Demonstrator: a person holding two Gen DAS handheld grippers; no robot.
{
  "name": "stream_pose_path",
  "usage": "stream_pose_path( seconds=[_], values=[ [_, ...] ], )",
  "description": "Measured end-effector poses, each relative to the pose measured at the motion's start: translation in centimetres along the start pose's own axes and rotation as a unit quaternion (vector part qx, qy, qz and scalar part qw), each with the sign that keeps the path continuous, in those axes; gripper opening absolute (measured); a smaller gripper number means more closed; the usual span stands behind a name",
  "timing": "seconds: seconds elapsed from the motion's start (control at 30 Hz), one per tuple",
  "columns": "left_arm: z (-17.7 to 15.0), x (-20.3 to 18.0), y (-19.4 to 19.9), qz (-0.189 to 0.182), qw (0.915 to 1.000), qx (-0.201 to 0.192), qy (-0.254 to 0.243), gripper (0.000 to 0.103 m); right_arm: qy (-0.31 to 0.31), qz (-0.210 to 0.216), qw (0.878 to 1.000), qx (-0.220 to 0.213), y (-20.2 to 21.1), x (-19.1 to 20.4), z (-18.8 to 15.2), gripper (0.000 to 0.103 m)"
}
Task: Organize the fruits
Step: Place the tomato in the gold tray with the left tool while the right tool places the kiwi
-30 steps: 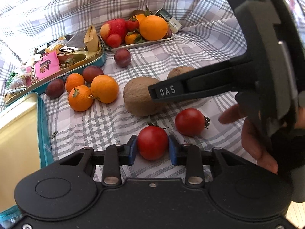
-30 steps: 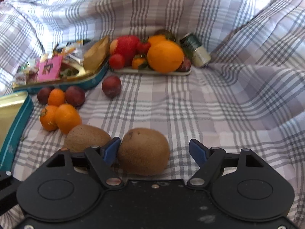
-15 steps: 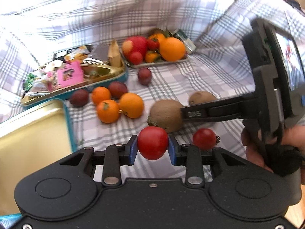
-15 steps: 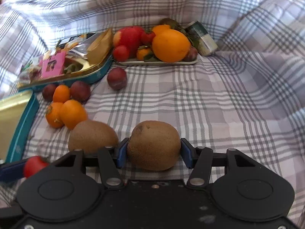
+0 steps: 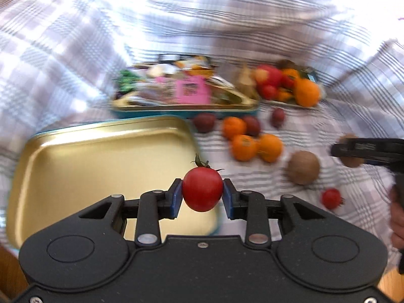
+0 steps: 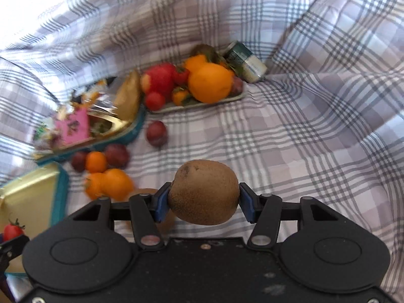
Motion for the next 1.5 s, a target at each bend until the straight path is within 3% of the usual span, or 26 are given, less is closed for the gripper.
stream_pose_path(
  seconds=[0.33, 0.53, 0.77, 0.9, 1.1, 1.5],
  values=[
    [0.4, 8.0, 1.3, 0.092, 0.994, 0.006, 0.059, 0.042, 0.046, 0.074, 0.996, 0.009, 4.0, 10.1, -1.5, 0.058],
    [0.5, 11.2, 1.0, 0.116, 0.9897, 0.018, 0.083, 0.042, 0.091, 0.109, 0.99, 0.012, 4.7, 16.5, -2.5, 0.058],
    [0.5, 13.5, 0.5, 0.13, 0.9862, 0.031, 0.097, 0.042, 0.108, 0.138, 0.984, 0.032, 4.4, 20.5, -3.4, 0.058],
    [0.5, 14.4, -0.4, 0.136, 0.9848, 0.049, 0.097, 0.042, 0.105, 0.134, 0.984, 0.049, 3.6, 21.8, -3.9, 0.058],
    [0.5, 15.0, -2.0, 0.128, 0.984, 0.079, 0.095, 0.042, 0.133, 0.089, 0.985, 0.07, 2.0, 23.0, -5.1, 0.058],
    [1.2, 15.2, -3.7, 0.134, 0.9821, 0.102, 0.085, 0.042, 0.155, 0.086, 0.981, 0.075, 0.3, 24.7, -5.6, 0.058]
  ],
)
Point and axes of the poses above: each gripper's, at about its wrist camera, not at the fingertips, and y roughly against the way its jaws point, x to its left, z to its top, the point moved 5 cm from there along -y, roughly the way its jaws point, and after that the axes turned 6 degrees about x, right-handed, at the moved point
